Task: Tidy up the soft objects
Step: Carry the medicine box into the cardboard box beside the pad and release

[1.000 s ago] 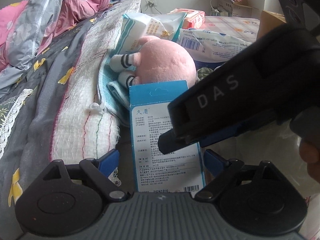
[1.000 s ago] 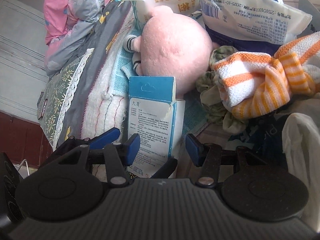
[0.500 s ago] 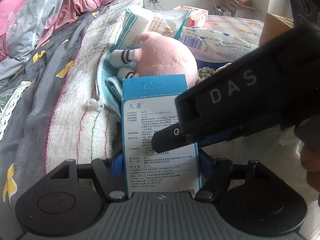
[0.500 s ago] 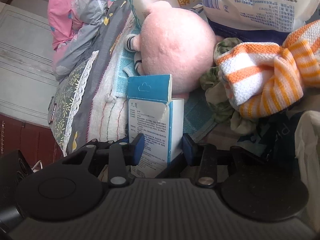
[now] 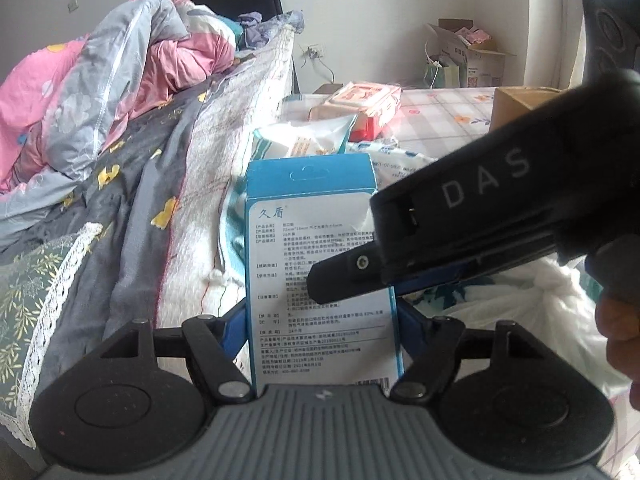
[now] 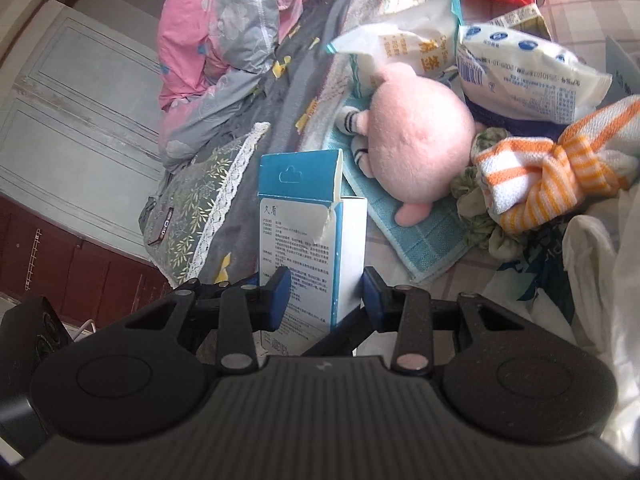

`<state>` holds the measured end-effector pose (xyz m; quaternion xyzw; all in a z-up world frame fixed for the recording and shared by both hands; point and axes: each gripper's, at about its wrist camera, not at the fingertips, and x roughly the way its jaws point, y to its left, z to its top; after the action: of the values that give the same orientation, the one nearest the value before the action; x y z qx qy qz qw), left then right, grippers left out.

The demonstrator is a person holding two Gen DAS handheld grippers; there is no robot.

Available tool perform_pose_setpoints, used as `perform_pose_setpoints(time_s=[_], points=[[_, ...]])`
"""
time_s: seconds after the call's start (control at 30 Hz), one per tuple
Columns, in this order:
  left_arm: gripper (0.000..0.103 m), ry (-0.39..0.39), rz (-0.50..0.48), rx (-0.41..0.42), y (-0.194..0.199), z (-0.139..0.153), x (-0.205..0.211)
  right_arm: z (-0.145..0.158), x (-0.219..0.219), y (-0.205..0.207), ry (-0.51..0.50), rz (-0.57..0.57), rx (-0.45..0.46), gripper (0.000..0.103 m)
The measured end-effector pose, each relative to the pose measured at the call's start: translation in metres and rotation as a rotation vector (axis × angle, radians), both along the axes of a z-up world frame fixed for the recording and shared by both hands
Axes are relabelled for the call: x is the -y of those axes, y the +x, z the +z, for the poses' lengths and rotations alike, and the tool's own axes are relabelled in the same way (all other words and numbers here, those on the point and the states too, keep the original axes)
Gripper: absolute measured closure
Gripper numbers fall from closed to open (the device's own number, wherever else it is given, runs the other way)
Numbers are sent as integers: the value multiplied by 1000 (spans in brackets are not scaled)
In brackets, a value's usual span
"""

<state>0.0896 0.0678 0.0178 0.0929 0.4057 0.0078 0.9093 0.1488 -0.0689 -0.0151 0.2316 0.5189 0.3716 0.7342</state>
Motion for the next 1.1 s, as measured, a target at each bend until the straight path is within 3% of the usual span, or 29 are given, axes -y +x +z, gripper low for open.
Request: perform_pose_setpoints(time_s=[0.2,0.5,0.73,1.0,1.1], points=[[29,-3,-106,61,21,31,51,38,58,2,25,-89,90,66],[29,-56,-348,71,82,48,181,67,208,29,-7,-298,136,68],[28,-91,-472,-27,144,23,269,42,321,67,-54,-418,49,68],[18,-51,-495,-78,183,-11,298,3,388,137,-119,-432,-27,72],[19,-51,-472,-97,190,-16,292,-24,400,166,-208,-449,-58,72]])
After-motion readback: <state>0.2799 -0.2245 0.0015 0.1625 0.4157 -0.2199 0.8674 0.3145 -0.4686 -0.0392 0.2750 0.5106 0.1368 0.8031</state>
